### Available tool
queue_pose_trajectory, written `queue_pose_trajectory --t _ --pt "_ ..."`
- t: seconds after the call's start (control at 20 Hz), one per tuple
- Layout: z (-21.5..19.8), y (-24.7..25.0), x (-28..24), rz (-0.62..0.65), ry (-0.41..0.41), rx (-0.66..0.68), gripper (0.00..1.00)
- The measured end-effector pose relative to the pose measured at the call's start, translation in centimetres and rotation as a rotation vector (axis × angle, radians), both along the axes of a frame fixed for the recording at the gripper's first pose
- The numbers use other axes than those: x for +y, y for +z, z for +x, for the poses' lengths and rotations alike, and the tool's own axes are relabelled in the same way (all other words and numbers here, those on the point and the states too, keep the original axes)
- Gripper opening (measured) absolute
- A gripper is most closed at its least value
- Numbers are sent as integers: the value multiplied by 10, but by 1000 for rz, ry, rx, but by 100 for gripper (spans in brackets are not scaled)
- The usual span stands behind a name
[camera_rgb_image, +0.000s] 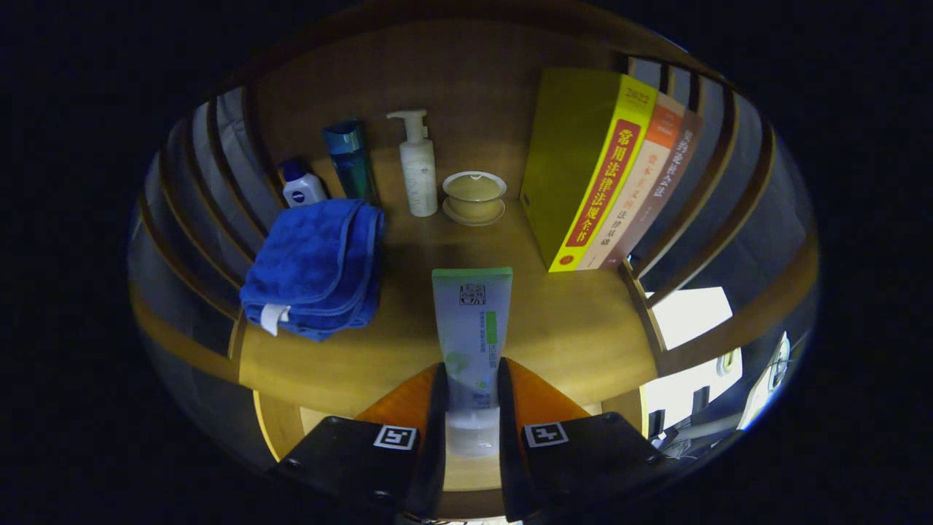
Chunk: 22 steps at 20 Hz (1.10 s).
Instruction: Pull open the drawer, take out the items inside it, and place them on the countertop above the cabinet.
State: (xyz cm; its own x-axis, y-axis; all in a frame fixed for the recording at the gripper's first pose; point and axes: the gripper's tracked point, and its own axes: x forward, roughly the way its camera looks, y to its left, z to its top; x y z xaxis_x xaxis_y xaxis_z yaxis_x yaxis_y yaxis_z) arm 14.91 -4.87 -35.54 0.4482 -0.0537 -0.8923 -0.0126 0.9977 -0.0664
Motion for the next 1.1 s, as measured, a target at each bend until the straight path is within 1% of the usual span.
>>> queue_pose_trajectory --t 0.3,0.45,0.65,0.8,0.9,1.0,1.1 --pt "18 -51 6 -18 16 53 40" --pt "24 -60 7 -27 32 49 44" --pt "32 -47 5 -28 28 -17 66" --pt "33 -19 18 38 11 -105 86" --pt "33 13 24 65 -15 -194 100" --pt "29 43 24 66 -36 -277 99" --pt "21 72 20 49 -36 -360 99"
